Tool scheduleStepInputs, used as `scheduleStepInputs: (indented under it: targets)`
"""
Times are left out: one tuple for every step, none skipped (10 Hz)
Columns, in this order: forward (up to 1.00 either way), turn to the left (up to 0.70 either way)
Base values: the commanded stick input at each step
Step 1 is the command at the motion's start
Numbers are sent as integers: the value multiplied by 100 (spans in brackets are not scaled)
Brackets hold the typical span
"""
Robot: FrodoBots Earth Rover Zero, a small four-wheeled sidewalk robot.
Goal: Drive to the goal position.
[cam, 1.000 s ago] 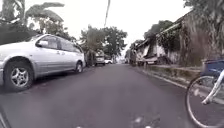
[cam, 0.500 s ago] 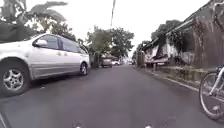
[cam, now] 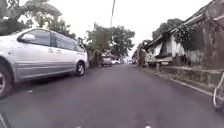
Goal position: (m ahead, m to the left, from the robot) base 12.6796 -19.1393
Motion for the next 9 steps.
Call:
scheduleStepInputs:
  targets:
    - [100,0]
    - [100,0]
    - [100,0]
    - [100,0]
    - [100,0]
    - [100,0]
    - [100,0]
    - [100,0]
    - [100,0]
